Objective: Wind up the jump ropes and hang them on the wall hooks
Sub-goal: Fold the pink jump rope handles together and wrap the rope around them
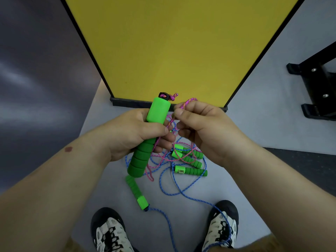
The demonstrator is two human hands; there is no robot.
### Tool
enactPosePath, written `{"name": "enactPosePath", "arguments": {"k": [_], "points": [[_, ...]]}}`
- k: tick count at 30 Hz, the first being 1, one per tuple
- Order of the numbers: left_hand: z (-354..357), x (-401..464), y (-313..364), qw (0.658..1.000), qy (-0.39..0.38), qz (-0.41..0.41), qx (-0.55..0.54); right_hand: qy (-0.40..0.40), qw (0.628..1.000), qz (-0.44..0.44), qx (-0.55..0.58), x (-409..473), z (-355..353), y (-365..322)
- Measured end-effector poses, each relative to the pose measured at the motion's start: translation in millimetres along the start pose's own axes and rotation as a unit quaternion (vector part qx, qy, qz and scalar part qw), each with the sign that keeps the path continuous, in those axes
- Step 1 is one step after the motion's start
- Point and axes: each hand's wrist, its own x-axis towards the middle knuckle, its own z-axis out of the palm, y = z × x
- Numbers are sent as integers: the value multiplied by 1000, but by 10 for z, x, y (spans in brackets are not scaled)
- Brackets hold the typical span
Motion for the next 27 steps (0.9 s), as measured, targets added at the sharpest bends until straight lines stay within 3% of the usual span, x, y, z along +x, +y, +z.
{"name": "enactPosePath", "arguments": {"k": [9, 14, 20, 27], "points": [[-21, 1, -3, 1000, -8, 8, 4, 127, 987, -48, 81, 60, -121, -132], [-14, -8, -2, 1000, -10, 9, 11, 79, 992, -15, 102, 51, -95, -97], [4, -7, 12, 1000, -2, 10, 6, -26, 999, 19, 15, -20, 6, -11], [-18, -12, 14, 1000, 0, 3, 1, 62, 998, -23, 24, 30, -47, -42]]}}
